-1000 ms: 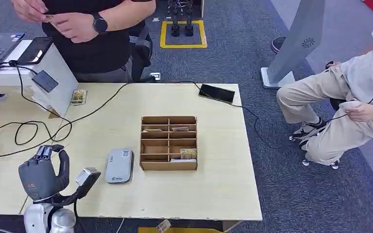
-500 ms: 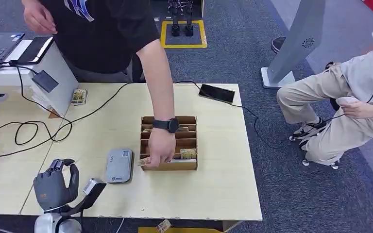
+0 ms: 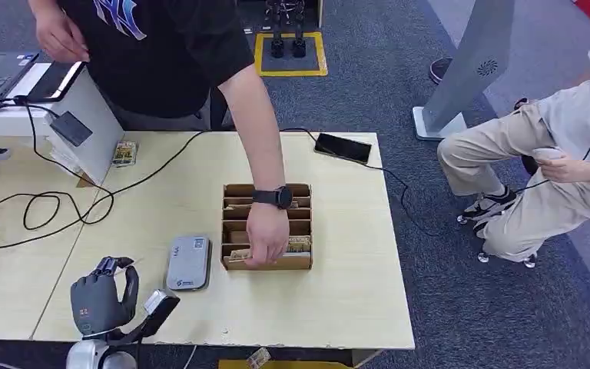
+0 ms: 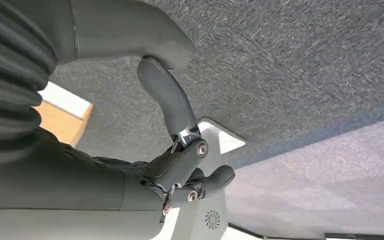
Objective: Pass the card to the sensor for recognition and then transmit it.
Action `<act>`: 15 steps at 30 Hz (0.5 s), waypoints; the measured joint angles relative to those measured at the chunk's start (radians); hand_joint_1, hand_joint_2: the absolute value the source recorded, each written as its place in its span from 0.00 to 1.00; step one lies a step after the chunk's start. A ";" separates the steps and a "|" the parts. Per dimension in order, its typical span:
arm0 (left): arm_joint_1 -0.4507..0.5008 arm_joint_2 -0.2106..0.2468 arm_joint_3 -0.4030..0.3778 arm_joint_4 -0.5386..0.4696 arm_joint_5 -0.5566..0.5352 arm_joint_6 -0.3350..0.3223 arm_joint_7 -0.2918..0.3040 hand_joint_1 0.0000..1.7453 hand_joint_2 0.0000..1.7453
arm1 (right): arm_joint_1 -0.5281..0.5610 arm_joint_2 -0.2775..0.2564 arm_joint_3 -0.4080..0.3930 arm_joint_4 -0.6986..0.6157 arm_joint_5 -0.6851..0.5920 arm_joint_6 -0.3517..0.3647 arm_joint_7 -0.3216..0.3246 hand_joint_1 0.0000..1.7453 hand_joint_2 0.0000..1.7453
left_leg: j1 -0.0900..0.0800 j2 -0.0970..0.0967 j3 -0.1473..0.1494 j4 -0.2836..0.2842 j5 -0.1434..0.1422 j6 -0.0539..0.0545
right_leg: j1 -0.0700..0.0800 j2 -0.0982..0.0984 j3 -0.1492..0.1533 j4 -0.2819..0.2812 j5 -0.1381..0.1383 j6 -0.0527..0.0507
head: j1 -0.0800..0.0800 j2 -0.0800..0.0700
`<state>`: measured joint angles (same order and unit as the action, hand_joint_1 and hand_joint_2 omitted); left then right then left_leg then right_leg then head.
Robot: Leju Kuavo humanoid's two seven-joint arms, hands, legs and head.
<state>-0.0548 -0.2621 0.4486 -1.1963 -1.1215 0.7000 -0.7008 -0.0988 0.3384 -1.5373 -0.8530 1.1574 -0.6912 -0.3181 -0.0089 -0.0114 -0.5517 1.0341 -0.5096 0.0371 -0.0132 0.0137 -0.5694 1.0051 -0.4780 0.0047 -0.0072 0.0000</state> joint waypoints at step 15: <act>0.002 0.001 -0.071 0.054 0.141 0.000 -0.001 1.00 1.00 | -0.001 0.000 0.000 0.007 -0.019 0.000 0.005 0.00 1.00 | 0.000 0.000 0.000 0.000 0.000 0.000 | 0.000 0.000 0.000 0.000 0.000 0.000 | 0.000 0.000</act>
<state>-0.0533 -0.2613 0.3773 -1.1425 -0.9808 0.7000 -0.7019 -0.0993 0.3384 -1.5373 -0.8457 1.1383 -0.6912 -0.3136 -0.0089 -0.0116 -0.5518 1.0341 -0.5096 0.0371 -0.0132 0.0135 -0.5693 1.0051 -0.4779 0.0047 -0.0072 0.0000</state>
